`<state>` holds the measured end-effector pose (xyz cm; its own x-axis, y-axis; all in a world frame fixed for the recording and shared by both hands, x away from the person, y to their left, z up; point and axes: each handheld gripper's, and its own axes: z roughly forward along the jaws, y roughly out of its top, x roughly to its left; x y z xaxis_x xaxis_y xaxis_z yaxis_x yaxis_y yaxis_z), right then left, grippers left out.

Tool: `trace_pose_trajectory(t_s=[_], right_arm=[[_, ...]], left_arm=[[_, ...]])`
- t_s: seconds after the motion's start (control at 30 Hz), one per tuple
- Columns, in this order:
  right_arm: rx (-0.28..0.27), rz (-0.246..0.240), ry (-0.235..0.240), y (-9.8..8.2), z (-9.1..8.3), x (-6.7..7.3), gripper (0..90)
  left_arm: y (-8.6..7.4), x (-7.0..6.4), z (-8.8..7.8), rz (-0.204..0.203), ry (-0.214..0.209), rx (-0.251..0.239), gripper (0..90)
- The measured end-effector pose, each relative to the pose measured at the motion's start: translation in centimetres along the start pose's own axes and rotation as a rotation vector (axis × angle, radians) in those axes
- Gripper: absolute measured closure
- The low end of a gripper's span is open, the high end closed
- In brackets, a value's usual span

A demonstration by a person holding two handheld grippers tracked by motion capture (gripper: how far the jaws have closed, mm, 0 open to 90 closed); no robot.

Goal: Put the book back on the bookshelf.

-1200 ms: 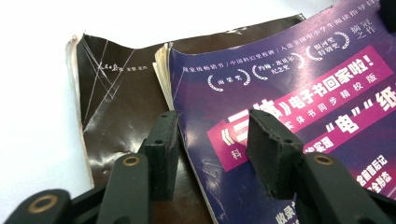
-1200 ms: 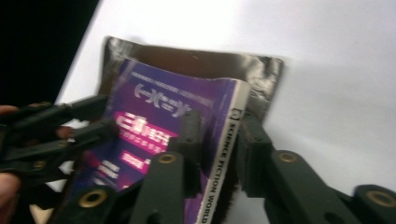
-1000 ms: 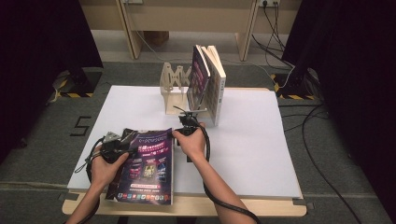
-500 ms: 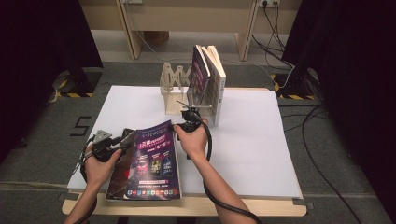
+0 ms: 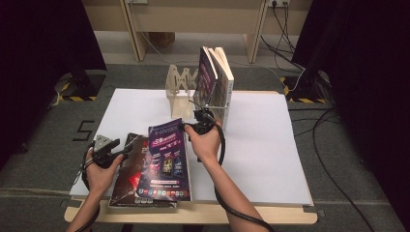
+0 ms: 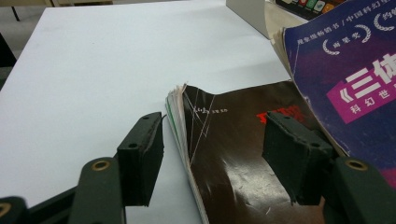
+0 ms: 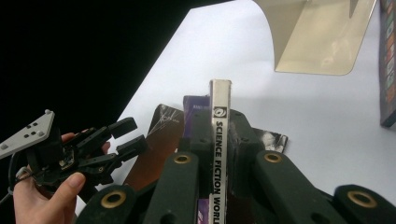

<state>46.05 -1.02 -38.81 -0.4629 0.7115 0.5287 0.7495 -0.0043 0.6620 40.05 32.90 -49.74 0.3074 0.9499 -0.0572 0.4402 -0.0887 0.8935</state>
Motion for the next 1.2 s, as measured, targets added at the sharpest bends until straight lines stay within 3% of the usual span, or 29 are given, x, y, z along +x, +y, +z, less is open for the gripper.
trace_pose_trajectory(t_s=[0.27,0.6,1.2], right_arm=[[-0.025,-0.003,0.003,0.3,-0.6,0.0,83.5],[-0.069,-0.005,0.002,0.9,-2.0,0.1,83.5],[-0.130,-0.060,-0.009,1.4,-3.1,0.4,83.5]], left_arm=[[-0.2,0.0,0.0,0.000,0.001,-0.022,37.3],[-0.2,-0.5,0.0,0.050,0.016,-0.015,38.0],[-0.2,-0.4,0.0,0.047,0.004,-0.016,37.9]])
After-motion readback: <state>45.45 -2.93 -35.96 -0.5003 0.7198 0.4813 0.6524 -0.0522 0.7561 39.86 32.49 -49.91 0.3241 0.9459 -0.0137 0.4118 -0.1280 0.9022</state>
